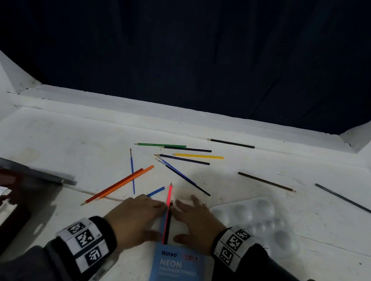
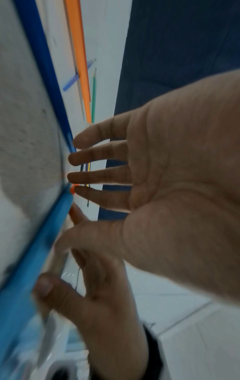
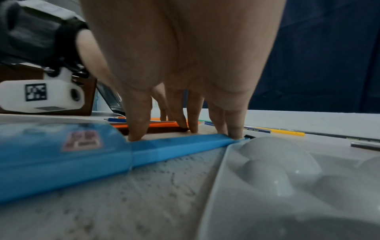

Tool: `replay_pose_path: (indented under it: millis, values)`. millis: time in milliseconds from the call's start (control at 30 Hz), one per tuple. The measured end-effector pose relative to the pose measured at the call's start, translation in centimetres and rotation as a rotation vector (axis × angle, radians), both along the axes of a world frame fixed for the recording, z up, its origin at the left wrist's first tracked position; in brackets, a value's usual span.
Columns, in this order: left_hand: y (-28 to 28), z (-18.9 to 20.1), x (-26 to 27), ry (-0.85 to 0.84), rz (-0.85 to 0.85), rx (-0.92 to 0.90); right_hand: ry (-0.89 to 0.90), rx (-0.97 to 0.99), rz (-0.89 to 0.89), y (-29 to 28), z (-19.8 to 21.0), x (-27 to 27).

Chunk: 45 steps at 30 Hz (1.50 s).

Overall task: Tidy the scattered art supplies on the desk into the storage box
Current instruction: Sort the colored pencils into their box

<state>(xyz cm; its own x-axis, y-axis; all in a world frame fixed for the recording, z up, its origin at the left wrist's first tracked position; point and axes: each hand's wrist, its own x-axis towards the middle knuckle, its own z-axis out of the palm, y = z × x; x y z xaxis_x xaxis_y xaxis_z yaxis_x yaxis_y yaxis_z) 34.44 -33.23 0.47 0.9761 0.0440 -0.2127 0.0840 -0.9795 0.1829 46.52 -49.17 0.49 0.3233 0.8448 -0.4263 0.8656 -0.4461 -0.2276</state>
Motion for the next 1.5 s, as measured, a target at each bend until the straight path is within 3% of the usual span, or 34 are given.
replay_pose_path:
  millis: [467,600,733,900,1033,1200,1333,1500]
  values:
    - [-1.3,-1.8,-3.7,-0.057,0.07,0.109,-0.08,0.049,0.043,0.7,0.6,-2.5]
    - [-1.1,-0.9,-4.1,-0.122,0.08,0.04,-0.067,0.085,0.044,0.7,0.8,-2.1]
    - [1.5,-0.1,-4.6,-0.311,0.261,-0.101,-0.043,0.117,0.033,0.8,1.5,-1.5]
    - [4.7,0.1,-4.4,-0.178,0.454,0.035,-0.043,0.223,0.002,2.1,3.1,0.0]
    - [4.8,0.3,-4.5,-0.113,0.451,0.073,-0.105,0.309,0.015,4.6,4.3,0.6]
    - [4.6,0.1,-6.6,-0.136,0.469,-0.006,-0.223,0.399,0.174,9.4,3.9,0.3]
    - [5.0,0.9,-10.4,-0.295,0.606,-0.211,-0.336,0.455,0.353,13.5,2.0,-0.5]
    - [4.9,2.5,-14.1,-0.655,0.75,-0.487,-0.348,0.396,0.445,17.5,-0.3,-1.3]
